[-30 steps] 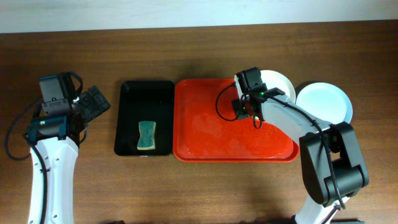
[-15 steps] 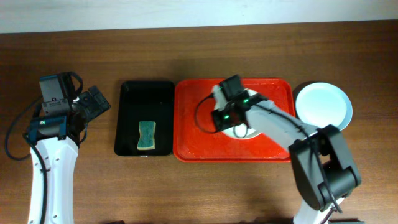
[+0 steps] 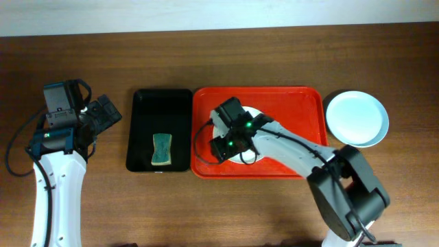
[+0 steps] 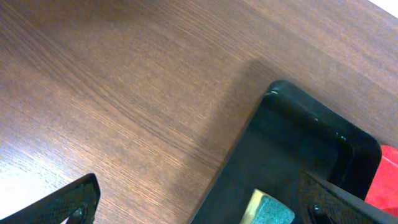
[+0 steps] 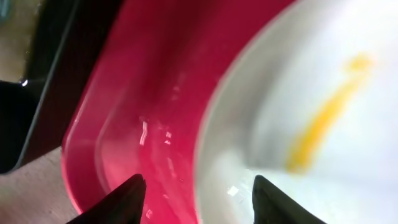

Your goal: Clean dirty plates on tray and stack at the side

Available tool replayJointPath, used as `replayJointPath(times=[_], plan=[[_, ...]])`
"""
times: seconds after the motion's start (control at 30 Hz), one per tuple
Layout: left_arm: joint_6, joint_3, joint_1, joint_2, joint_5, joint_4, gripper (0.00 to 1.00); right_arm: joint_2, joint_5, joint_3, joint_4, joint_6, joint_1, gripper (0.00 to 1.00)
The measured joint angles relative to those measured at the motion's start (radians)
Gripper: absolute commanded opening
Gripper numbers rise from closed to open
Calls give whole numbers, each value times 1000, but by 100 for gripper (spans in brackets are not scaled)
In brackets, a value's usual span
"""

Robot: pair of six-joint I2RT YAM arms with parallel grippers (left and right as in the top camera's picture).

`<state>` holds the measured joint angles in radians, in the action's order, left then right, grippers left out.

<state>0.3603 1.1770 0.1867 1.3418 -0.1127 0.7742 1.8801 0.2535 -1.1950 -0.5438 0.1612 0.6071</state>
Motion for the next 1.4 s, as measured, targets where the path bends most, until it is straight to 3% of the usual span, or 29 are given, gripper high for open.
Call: replayJointPath(times=[0.03,0.07,0.27,0.47,0.53,0.6,0.63,0.67,0.97,1.1,1.27,1.4], plan=[[0,0,0,0,0,0,99,-19,0,-19,-35,2,-18,72],[0,0,0,0,0,0,99,-41,0,-39,-70,2,-35,99],[0,0,0,0,0,0,99,-201,0,-131,-211,11,-203,98],[0,0,0,0,0,0,99,-207,0,-133,-385,15,-401,100],[0,0,0,0,0,0,99,-207,-1,-133,-438,13,-433,75],[0,0,0,0,0,0,99,-207,-1,-133,-472,-7,-449,35],[0,0,0,0,0,0,99,-207,-6,-133,-479,-14,-452,24],[0,0,0,0,0,0,99,-207,-10,-133,-482,-20,-453,20],[0,0,0,0,0,0,99,-204,-34,-43,-297,-38,-453,30],[0,0,0,0,0,0,99,-200,-35,52,-185,-40,-453,40],[0,0,0,0,0,0,99,-195,-39,158,-9,-38,-453,39],[0,0,0,0,0,0,99,-193,-33,173,22,-37,-453,33]])
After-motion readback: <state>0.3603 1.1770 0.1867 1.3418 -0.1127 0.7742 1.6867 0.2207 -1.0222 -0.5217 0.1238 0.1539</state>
